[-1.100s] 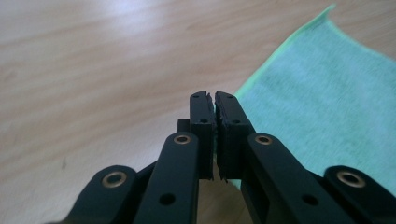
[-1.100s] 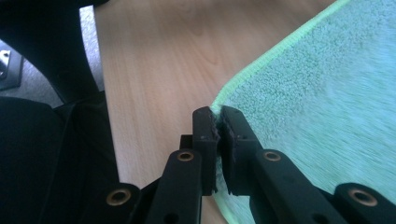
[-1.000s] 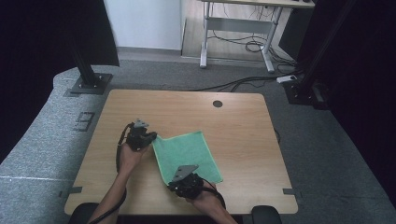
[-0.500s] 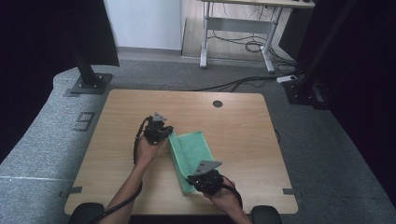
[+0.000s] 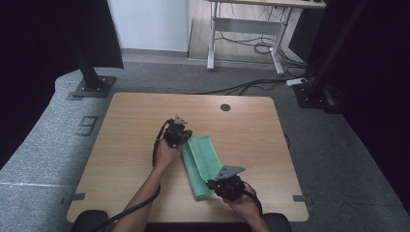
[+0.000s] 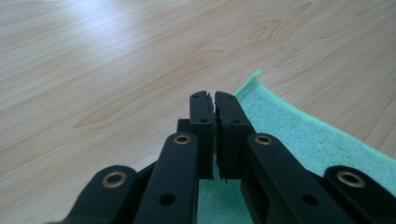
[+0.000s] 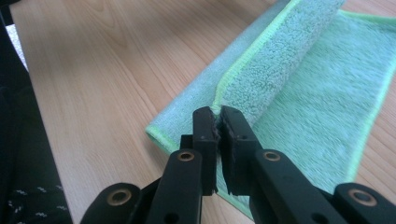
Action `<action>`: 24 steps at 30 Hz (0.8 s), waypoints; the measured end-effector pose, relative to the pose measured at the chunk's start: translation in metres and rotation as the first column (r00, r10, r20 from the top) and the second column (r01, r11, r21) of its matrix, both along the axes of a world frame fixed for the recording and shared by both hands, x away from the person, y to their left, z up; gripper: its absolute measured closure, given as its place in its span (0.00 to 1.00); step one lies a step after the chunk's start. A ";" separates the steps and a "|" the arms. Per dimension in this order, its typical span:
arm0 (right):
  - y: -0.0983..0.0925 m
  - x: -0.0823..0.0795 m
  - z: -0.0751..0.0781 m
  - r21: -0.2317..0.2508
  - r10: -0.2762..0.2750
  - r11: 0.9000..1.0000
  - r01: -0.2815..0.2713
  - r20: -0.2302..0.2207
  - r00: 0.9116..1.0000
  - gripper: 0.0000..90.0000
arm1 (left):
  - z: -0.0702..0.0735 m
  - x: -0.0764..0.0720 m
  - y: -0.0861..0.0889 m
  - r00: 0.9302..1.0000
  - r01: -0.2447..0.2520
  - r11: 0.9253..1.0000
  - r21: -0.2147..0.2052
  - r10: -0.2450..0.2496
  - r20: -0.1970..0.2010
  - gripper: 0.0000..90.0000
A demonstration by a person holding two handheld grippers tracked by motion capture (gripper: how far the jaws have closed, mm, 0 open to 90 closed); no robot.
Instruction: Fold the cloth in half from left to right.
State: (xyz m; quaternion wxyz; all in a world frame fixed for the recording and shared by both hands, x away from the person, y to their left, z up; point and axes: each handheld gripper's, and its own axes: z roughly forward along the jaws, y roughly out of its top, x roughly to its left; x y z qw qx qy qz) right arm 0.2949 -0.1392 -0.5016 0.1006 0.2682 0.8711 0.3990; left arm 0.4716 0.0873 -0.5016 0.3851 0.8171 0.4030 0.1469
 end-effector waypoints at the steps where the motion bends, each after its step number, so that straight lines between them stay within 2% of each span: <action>1: -0.002 0.000 0.000 0.001 -0.005 1.000 0.005 0.001 1.000 0.94 | -0.001 0.001 -0.003 1.000 0.002 1.000 -0.001 -0.002 0.000 0.95; 11: -0.020 0.003 -0.004 -0.001 -0.053 0.999 0.053 -0.001 0.999 0.93 | -0.006 0.008 -0.022 1.000 0.019 1.000 0.006 -0.019 0.008 0.95; 24: -0.028 0.010 -0.017 -0.038 -0.093 0.995 0.092 -0.021 0.995 0.93 | -0.017 0.016 -0.036 1.000 0.026 0.999 0.044 -0.026 -0.001 0.92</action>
